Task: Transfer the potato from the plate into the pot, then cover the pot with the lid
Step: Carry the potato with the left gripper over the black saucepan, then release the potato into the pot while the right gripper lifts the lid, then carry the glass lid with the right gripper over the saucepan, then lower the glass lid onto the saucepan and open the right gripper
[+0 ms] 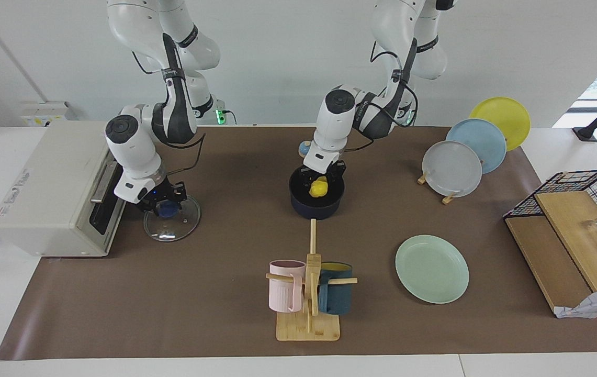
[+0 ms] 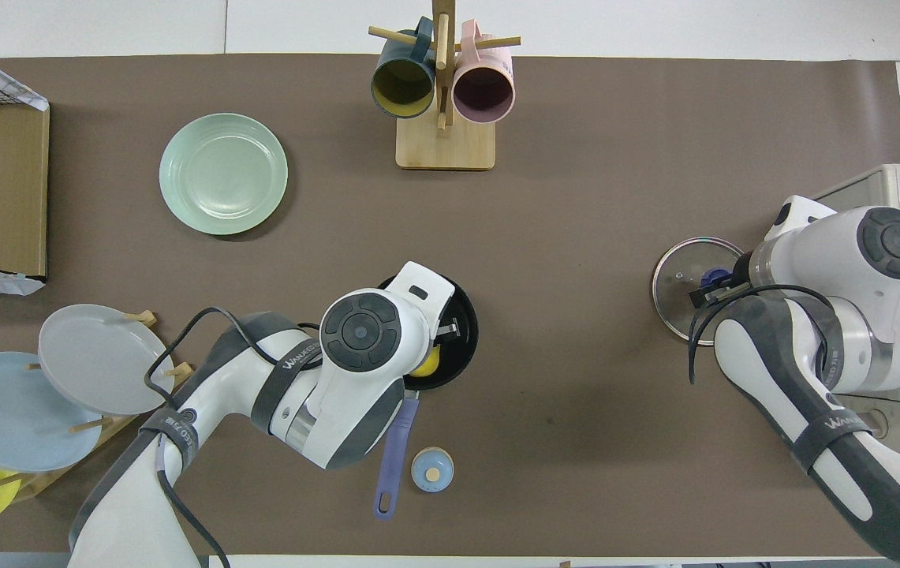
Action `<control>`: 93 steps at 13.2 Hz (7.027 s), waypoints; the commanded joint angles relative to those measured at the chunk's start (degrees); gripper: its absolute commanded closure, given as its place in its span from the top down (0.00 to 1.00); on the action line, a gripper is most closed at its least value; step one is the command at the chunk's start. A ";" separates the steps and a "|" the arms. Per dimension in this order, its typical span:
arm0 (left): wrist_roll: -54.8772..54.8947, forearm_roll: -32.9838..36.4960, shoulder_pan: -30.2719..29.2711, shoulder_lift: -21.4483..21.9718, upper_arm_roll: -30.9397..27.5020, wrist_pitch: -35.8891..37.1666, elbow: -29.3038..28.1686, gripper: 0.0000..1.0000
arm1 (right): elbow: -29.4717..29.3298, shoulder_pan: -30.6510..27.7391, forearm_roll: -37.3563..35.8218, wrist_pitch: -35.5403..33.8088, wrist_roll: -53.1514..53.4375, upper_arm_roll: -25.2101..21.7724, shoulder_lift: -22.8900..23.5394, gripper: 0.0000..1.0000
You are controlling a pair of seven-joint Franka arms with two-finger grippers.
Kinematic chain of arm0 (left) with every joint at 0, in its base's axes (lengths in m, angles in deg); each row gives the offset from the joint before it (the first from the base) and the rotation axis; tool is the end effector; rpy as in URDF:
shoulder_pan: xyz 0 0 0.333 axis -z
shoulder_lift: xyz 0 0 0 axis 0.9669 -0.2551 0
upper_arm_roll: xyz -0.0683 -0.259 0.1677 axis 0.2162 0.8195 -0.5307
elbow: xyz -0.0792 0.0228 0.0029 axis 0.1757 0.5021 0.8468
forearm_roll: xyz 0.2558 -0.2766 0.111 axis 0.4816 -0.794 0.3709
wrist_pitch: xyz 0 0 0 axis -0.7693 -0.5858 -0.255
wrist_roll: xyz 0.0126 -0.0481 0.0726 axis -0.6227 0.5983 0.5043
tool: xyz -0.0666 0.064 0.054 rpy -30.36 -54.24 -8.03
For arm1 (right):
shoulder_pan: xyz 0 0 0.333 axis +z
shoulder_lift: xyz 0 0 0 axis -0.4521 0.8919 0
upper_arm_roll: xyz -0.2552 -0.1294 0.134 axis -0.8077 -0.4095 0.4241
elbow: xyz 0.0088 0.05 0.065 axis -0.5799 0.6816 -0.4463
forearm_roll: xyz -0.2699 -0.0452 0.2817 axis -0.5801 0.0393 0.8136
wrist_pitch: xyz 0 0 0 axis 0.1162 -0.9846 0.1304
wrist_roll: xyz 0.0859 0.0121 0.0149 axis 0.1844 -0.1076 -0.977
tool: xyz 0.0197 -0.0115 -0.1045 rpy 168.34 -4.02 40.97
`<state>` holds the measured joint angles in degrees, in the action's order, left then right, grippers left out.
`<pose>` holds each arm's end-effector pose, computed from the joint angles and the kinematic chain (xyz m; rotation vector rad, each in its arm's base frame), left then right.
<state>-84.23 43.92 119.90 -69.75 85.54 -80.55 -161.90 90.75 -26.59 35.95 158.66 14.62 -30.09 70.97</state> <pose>0.4256 -0.3942 0.3290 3.0504 0.2244 -0.0196 0.5366 -0.0029 0.3241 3.0827 0.5200 -0.0123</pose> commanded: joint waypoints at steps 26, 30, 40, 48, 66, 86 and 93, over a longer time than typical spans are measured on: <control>7.84 2.22 -5.82 8.97 -1.45 21.83 11.45 1.00 | -26.34 22.20 3.70 -25.26 26.73 1.01 1.84 0.00; 18.88 2.22 -16.35 16.53 -2.15 35.18 17.60 1.00 | -26.69 29.05 3.52 -22.98 35.68 1.01 2.46 0.00; 49.95 3.09 -38.71 19.54 -1.80 43.99 21.83 1.00 | -38.12 39.79 1.85 -22.46 52.14 1.01 14.05 0.00; 50.82 6.43 -37.65 17.87 -0.93 48.93 24.48 1.00 | -37.41 40.14 1.85 -20.51 52.23 1.10 15.91 0.00; 51.97 6.43 -38.35 16.28 2.15 49.63 27.11 1.00 | -35.83 42.08 -0.87 -22.62 53.98 1.01 15.64 0.00; 51.79 5.55 -39.32 15.84 1.54 49.63 27.20 1.00 | -35.57 40.67 0.18 -21.65 53.46 1.01 15.29 1.00; 51.44 5.73 -39.23 16.28 1.62 48.84 27.20 1.00 | -35.83 33.92 0.18 -29.37 52.32 0.92 8.27 1.00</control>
<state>-32.89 49.11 80.94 -53.87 86.88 -32.02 -135.05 54.26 9.93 36.02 132.77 67.60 -29.63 82.62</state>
